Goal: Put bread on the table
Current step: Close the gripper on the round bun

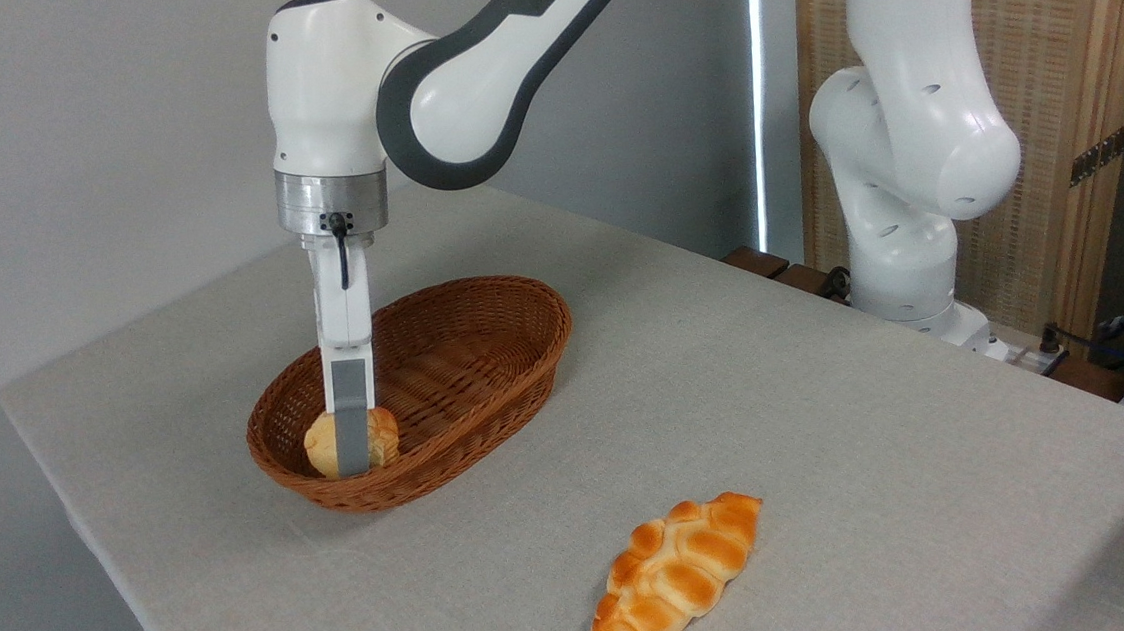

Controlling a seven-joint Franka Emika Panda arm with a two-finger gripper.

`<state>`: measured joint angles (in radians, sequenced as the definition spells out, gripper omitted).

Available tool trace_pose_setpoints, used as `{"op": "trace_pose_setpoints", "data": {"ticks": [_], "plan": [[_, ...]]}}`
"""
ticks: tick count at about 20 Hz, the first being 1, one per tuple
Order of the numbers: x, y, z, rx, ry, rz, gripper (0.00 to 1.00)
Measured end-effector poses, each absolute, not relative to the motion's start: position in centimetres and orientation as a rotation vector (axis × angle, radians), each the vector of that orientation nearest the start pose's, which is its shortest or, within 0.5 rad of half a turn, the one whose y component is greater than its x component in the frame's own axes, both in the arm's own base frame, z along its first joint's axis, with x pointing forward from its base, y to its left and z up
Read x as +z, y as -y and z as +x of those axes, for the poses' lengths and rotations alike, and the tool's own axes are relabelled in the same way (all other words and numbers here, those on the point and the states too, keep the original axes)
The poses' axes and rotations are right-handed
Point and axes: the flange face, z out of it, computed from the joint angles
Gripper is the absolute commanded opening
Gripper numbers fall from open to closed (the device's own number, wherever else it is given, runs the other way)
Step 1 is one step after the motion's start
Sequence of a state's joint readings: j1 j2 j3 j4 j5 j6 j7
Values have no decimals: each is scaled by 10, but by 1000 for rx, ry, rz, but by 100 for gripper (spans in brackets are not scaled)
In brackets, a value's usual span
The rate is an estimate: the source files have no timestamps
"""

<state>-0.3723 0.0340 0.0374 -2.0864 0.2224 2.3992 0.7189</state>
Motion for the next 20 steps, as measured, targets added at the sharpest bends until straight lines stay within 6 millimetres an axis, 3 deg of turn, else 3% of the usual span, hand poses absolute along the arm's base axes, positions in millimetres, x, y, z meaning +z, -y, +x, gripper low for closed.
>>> {"op": "trace_pose_setpoints", "data": {"ticks": [2,6,20], "plan": [[436,189,546,-346,-1635,-2391,70],[436,189,546,-346,-1635,-2391,37],[432,189,547,-336,-1637,-2392,31]]}}
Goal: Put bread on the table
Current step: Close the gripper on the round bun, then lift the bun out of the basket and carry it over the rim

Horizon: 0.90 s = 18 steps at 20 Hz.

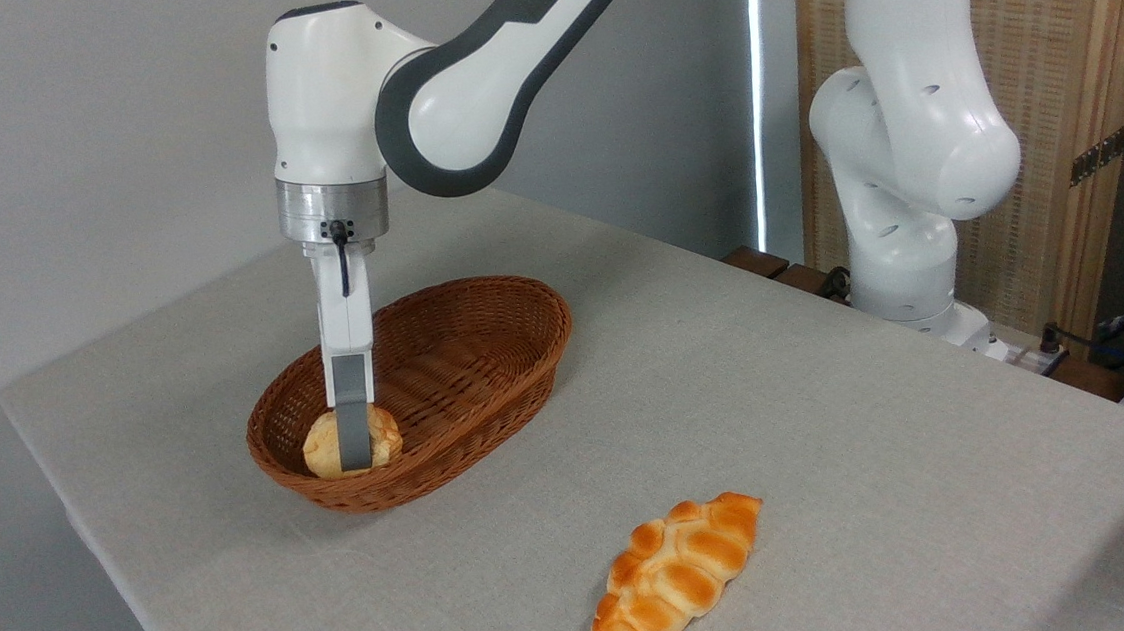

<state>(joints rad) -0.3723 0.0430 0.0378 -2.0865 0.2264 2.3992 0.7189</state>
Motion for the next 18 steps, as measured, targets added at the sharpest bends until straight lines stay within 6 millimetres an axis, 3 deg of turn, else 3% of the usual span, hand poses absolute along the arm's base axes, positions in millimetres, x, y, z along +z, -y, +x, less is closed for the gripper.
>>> {"op": "trace_pose_setpoints", "data": {"ticks": [7,13,15,18], "plan": [[442,188,545,-368,-1574,-2497,32],[479,177,524,-268,-1529,-2646,36],[502,156,521,-174,-1509,-2677,37],[549,100,520,-23,-1599,-2662,41]]}}
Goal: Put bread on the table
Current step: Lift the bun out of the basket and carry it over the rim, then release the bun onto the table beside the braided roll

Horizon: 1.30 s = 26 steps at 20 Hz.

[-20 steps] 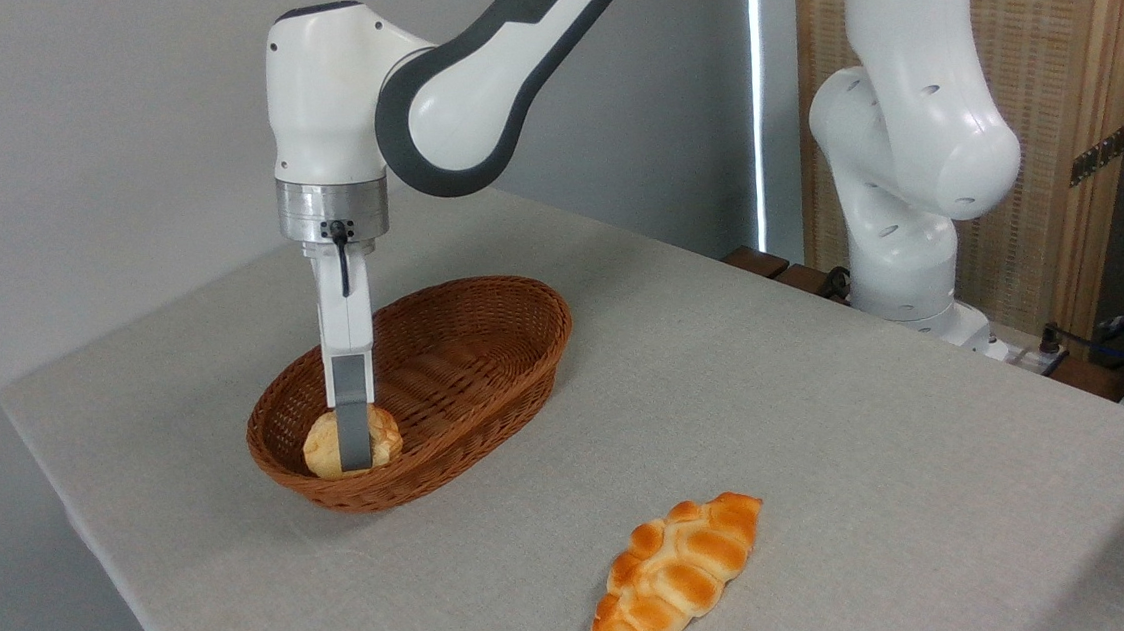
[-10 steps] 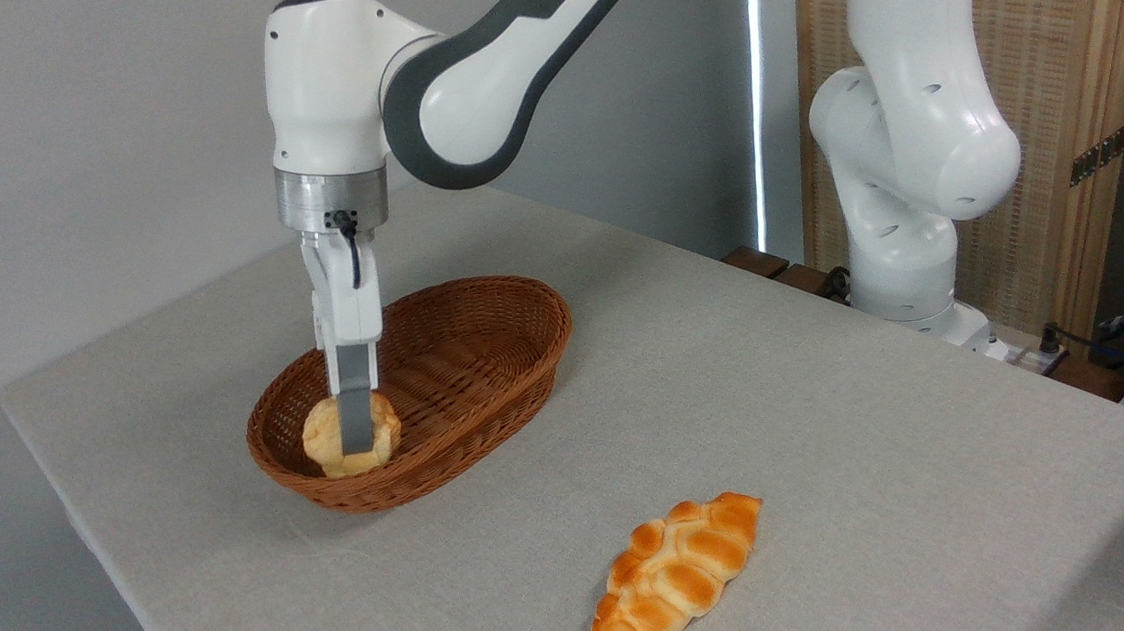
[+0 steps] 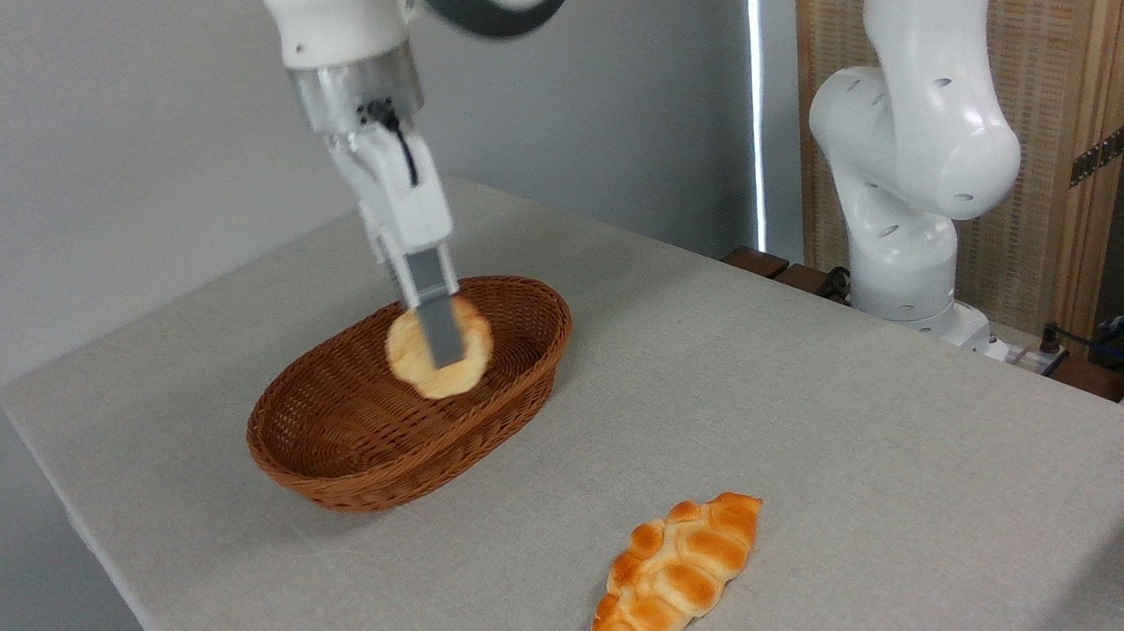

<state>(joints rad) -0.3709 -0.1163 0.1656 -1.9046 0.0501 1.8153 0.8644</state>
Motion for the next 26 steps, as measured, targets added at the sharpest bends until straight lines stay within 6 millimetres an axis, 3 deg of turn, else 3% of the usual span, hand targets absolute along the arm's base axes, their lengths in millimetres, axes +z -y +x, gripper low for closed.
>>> {"op": "trace_pose_setpoints", "data": {"ticks": [3,5,7,16,26], "plan": [[582,49,517,29,-1669,-2649,46],[593,33,514,15,-1664,-2657,52],[598,30,513,3,-1660,-2659,68],[598,23,513,-1,-1645,-2670,100],[599,13,513,-4,-1697,-2640,100]]}}
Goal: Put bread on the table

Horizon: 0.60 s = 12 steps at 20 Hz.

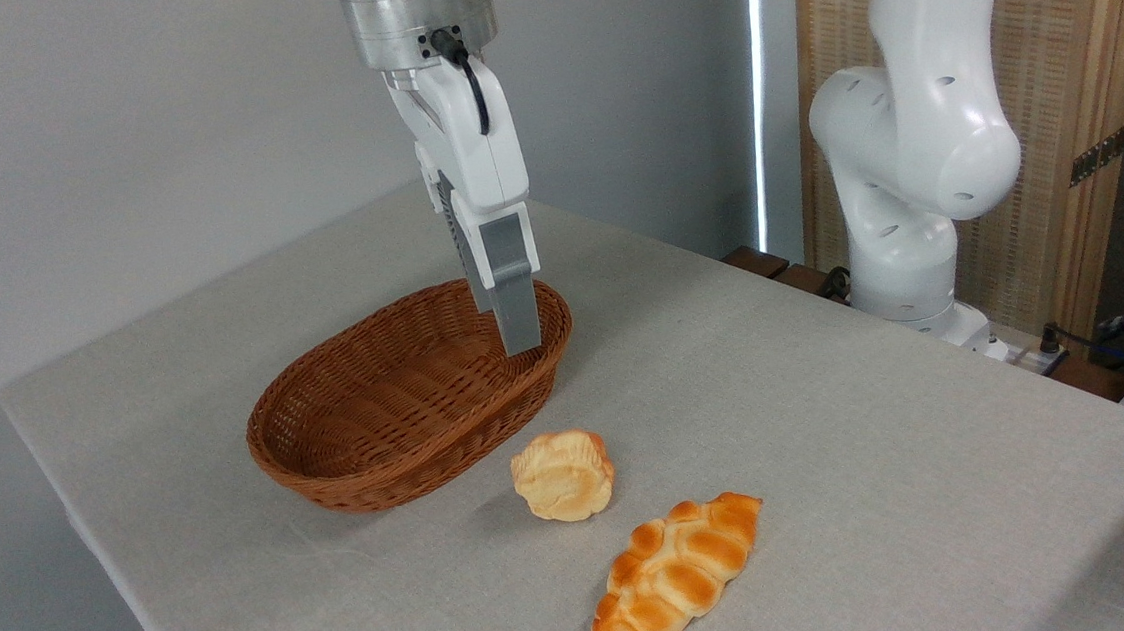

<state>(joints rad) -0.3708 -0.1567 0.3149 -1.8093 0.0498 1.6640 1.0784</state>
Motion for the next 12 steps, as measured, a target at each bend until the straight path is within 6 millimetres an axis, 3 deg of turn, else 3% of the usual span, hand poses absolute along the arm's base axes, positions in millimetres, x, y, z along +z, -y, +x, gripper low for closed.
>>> {"op": "trace_pose_setpoints", "data": {"ticks": [12], "plan": [[605,12,514,-32,-1683,-2654,100]]}}
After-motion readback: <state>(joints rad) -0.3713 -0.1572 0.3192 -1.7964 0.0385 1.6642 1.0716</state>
